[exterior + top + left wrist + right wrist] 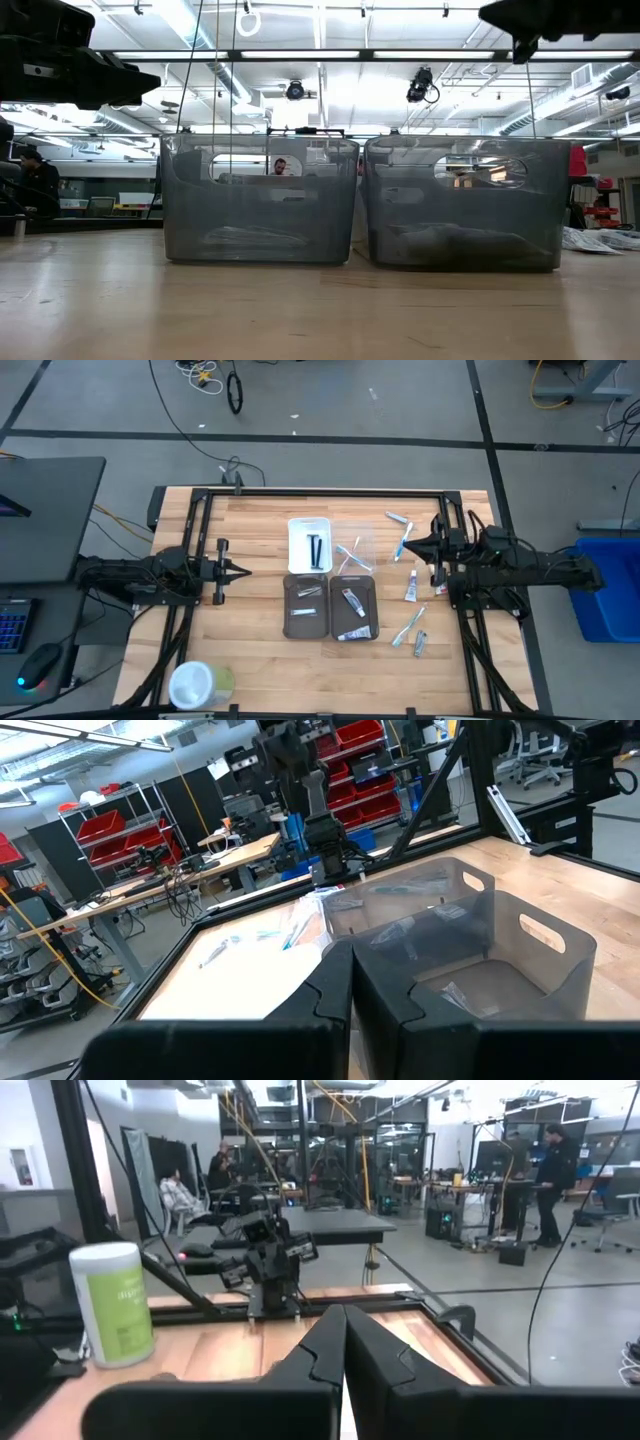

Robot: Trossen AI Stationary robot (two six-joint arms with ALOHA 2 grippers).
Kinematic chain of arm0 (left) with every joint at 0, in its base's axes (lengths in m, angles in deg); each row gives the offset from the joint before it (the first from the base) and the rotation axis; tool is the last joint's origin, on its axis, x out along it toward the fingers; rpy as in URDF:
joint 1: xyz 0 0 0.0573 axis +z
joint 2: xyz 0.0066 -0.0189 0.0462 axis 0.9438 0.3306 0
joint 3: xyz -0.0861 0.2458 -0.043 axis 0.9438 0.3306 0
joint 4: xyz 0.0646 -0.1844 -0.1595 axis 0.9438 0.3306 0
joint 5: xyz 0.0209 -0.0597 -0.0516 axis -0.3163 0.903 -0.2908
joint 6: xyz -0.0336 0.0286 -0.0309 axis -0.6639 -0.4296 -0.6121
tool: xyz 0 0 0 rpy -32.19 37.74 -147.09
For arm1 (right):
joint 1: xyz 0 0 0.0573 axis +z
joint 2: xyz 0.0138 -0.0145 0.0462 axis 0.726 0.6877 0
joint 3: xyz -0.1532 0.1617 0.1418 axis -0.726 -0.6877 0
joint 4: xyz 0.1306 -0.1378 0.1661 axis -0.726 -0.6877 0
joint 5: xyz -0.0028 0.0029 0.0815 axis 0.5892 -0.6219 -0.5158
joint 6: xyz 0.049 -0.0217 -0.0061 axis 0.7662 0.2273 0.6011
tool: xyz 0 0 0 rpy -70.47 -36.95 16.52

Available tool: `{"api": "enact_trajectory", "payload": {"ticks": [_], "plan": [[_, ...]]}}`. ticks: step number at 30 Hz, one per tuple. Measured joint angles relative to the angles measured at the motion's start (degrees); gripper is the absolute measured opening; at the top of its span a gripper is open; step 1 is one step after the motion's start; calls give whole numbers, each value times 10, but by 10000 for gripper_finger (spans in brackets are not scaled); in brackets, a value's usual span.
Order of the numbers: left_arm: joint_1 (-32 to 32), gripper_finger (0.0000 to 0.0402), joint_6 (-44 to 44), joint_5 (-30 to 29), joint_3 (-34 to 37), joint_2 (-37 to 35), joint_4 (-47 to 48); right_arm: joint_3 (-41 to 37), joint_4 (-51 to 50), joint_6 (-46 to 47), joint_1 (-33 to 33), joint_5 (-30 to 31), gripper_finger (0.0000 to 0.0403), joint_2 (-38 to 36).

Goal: Pick & Place Travel size toiletries
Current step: Put the blue toothbrush into the transparent bin

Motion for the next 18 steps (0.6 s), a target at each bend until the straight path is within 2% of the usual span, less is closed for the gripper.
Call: {"api": "enact_trajectory", "payload": {"ticks": [9, 15, 18], "plan": [[0, 16, 0, 0, 0, 0, 0, 52, -3, 24, 0, 2, 9, 36], [0, 16, 0, 0, 0, 0, 0, 66, -2, 25, 0, 55, 9, 60], [0, 16, 0, 0, 0, 0, 0, 68, -2, 25, 0, 62, 9, 70]]}}
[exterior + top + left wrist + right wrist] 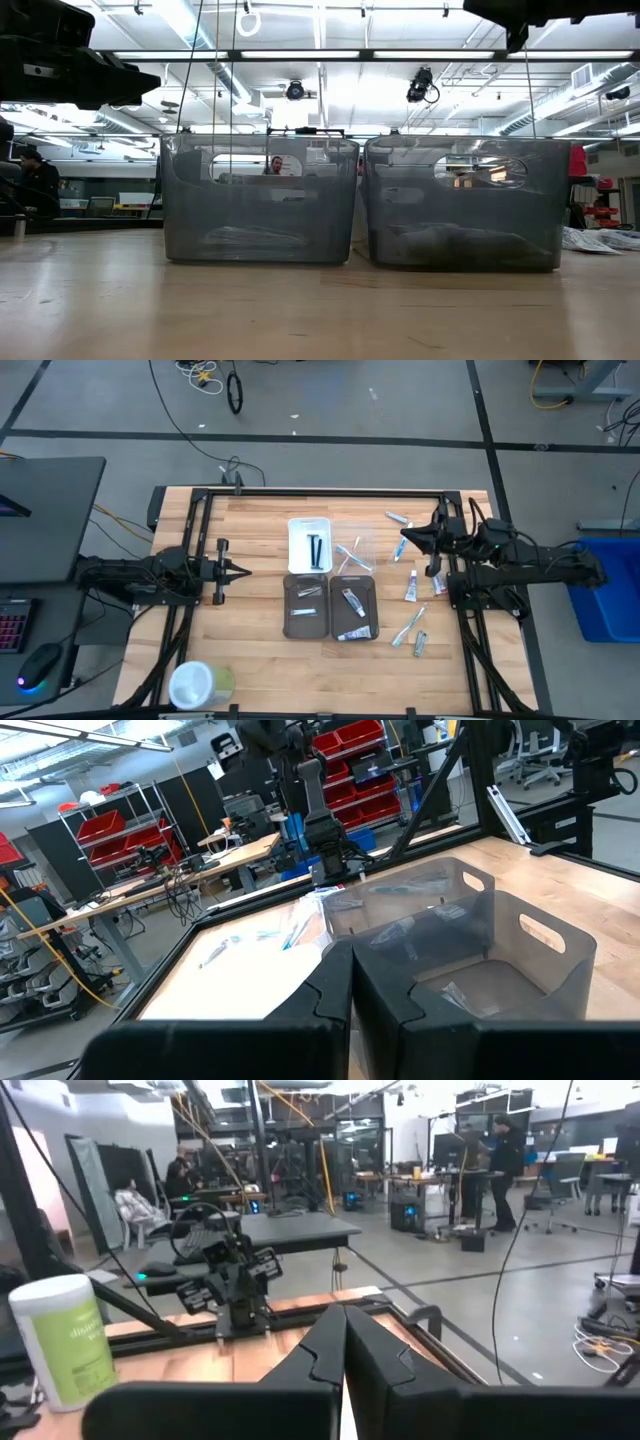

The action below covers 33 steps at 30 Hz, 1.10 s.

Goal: Pick & Place Travel size toiletries
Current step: Put the blue toothbrush into the transparent bin

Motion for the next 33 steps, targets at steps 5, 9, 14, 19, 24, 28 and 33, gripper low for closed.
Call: {"api": "enact_trajectory", "payload": {"ticks": [5, 9, 14, 19, 24, 28, 33], "plan": [[0, 16, 0, 0, 0, 0, 0, 0, -1, -2, -2, 34, 9, 16], [0, 16, 0, 0, 0, 0, 0, 0, 0, -3, -25, 54, 9, 22], [0, 16, 0, 0, 0, 0, 0, 0, 8, -5, -64, 53, 9, 23], [0, 16, 0, 0, 0, 0, 0, 10, 6, -2, -113, 23, 9, 23], [0, 16, 0, 0, 0, 0, 0, 30, -7, -6, -174, 24, 8, 25], [0, 16, 0, 0, 0, 0, 0, 42, -46, -6, -213, 24, 5, 29], [0, 16, 0, 0, 0, 0, 0, 48, -102, -4, -239, 23, 4, 41]]}}
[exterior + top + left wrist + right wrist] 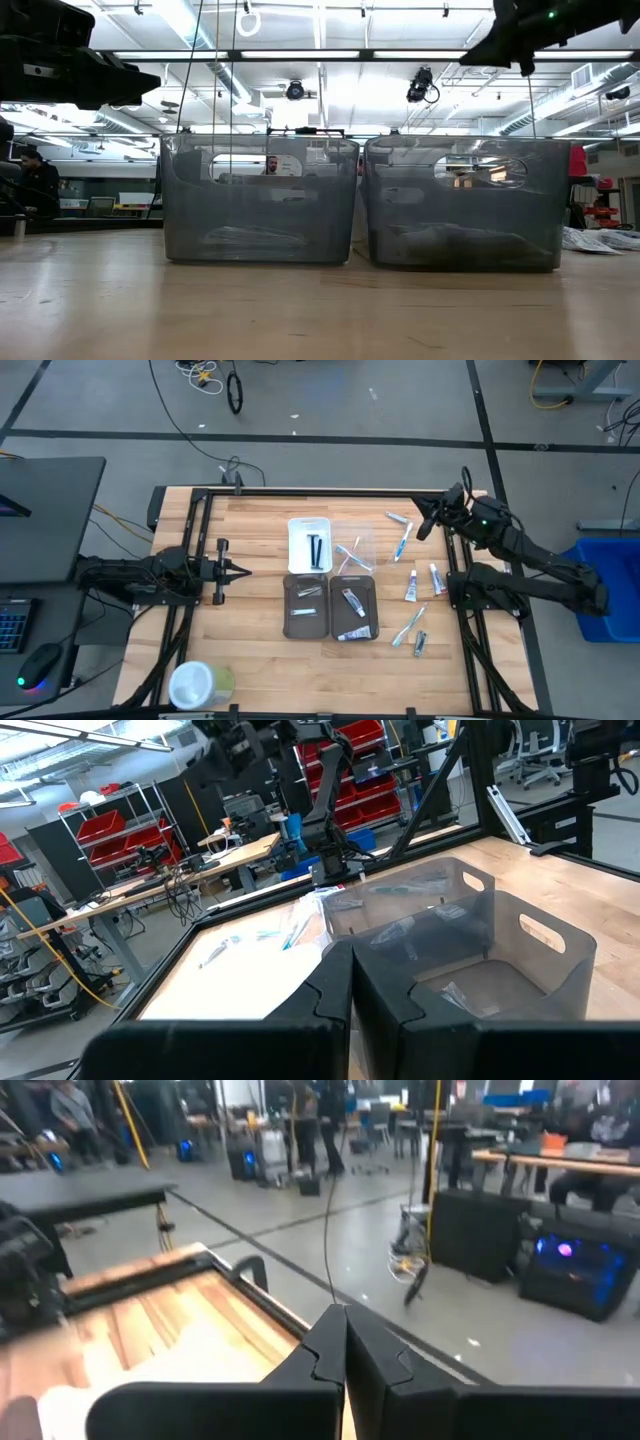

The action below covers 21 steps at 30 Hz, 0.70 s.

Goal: Pick & Place Travel size toiletries
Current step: Put the blue toothbrush into the transparent bin

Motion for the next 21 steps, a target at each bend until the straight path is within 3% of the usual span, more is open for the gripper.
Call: {"api": "enact_trajectory", "payload": {"ticks": [8, 21], "plan": [[0, 16, 0, 0, 0, 0, 0, 1, -64, 8, -14, 0, 4, 34], [0, 16, 0, 0, 0, 0, 0, 1, -63, 38, -20, -20, 4, 78]]}}
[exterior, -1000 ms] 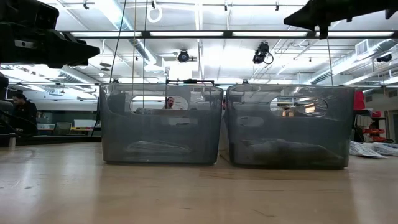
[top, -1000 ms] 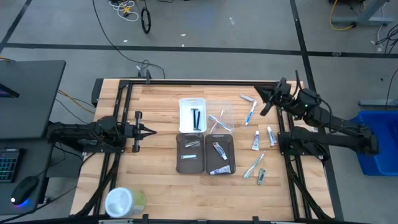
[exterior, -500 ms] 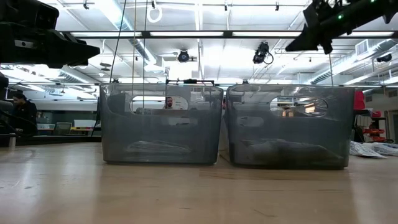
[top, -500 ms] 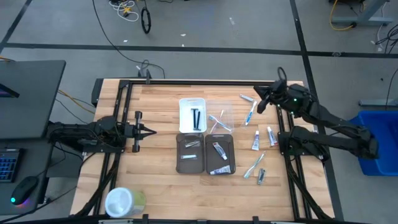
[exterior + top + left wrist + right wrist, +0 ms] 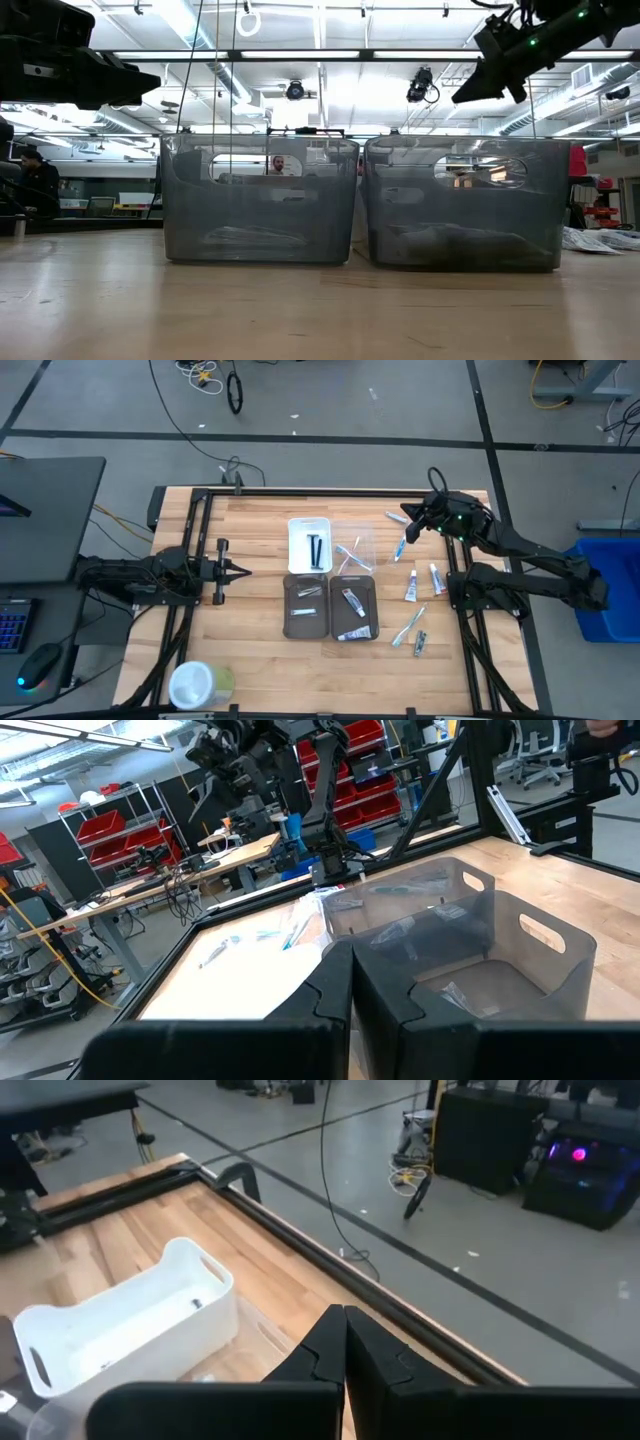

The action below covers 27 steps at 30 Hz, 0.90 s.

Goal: Pick & Place Travel size toiletries
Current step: Put the blue toothbrush into the transparent bin

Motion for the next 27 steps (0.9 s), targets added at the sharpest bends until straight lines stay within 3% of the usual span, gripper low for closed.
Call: {"api": "enact_trajectory", "payload": {"ticks": [17, 27], "plan": [[0, 16, 0, 0, 0, 0, 0, 139, -162, 10, -1, 7, 4, 49], [0, 16, 0, 0, 0, 0, 0, 152, -235, 162, -14, 67, 6, 132]]}}
